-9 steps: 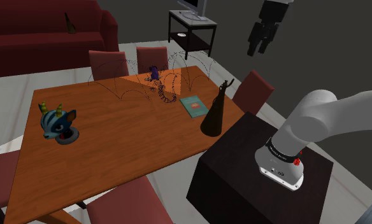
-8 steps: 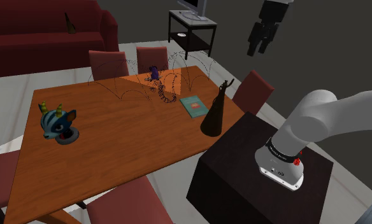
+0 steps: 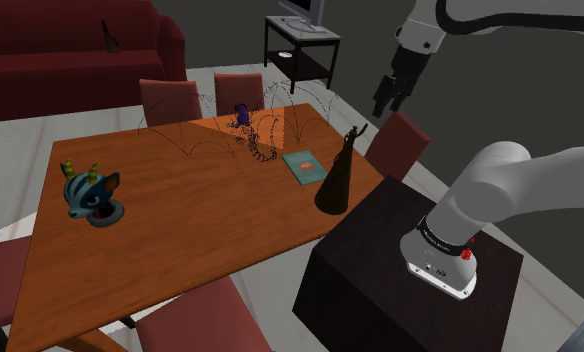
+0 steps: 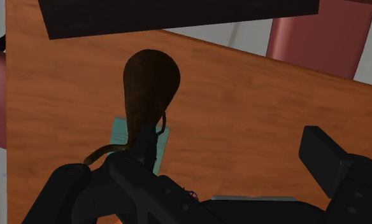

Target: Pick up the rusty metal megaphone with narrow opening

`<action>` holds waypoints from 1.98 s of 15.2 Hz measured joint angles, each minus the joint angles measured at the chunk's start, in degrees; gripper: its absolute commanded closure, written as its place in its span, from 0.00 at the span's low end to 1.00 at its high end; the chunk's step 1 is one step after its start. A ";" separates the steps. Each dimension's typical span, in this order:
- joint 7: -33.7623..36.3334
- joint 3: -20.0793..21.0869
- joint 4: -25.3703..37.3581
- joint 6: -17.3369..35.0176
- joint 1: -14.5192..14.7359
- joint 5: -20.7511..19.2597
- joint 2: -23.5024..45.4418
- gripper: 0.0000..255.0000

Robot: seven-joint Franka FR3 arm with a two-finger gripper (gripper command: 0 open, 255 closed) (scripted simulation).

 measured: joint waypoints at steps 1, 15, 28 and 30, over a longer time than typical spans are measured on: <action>-0.13 -0.15 -1.63 2.49 -0.19 -0.15 0.29 0.00; -5.38 -6.24 -19.51 46.35 -2.24 -1.86 18.34 0.00; -13.69 -14.82 -20.40 69.37 7.50 7.53 37.93 1.00; -13.83 -14.95 -20.45 69.60 7.69 7.72 38.09 1.00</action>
